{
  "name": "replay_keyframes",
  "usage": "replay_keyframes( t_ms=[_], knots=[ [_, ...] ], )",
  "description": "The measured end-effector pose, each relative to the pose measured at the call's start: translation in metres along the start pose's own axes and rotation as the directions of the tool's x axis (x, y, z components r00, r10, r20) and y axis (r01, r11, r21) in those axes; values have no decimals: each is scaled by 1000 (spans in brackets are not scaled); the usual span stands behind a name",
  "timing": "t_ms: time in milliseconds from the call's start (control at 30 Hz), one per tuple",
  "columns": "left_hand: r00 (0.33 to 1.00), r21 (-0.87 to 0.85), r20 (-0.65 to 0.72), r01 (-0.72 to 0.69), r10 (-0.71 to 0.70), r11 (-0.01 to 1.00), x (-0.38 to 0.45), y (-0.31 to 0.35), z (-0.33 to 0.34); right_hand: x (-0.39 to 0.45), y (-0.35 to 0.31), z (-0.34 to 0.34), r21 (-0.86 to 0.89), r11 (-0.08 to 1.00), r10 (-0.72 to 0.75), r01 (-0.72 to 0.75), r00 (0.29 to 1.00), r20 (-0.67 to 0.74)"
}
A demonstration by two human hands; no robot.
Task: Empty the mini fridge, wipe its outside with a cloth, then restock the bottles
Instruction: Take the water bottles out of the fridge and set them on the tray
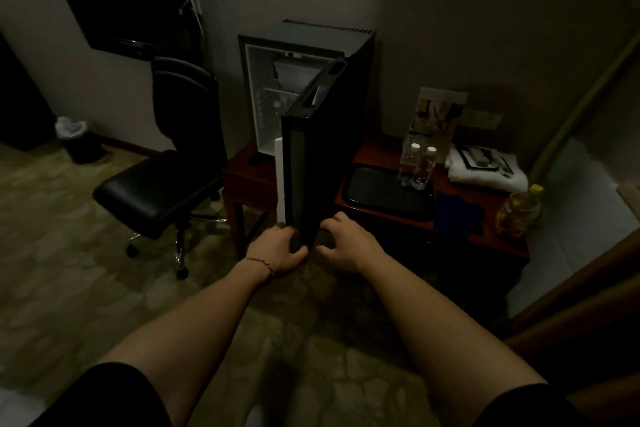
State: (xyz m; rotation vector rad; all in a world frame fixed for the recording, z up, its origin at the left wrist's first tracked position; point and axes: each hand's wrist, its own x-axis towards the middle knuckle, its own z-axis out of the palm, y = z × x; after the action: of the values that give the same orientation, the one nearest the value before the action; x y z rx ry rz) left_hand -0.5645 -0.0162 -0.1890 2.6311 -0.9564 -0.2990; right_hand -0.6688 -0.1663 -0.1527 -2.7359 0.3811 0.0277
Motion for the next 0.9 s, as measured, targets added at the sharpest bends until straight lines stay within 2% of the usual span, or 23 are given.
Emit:
replay_keyframes(
  t_ms=[133, 400, 633, 900],
  knots=[
    [998, 0, -28, 48, -48, 999, 0, -23, -13, 11, -24, 7, 39, 999, -2, 1, 1000, 29],
    [999, 15, -32, 35, -35, 999, 21, -97, -37, 64, -88, 22, 62, 998, 12, -16, 998, 68],
    [1000, 35, -25, -3, 4, 999, 73, -175, -81, 142, -144, 34, 93, 990, 99, -104, 994, 56],
    [999, 30, -11, -45, 45, 999, 132, -234, -105, 214, -171, 51, 149, 974, 165, -169, 986, 38]
  ],
)
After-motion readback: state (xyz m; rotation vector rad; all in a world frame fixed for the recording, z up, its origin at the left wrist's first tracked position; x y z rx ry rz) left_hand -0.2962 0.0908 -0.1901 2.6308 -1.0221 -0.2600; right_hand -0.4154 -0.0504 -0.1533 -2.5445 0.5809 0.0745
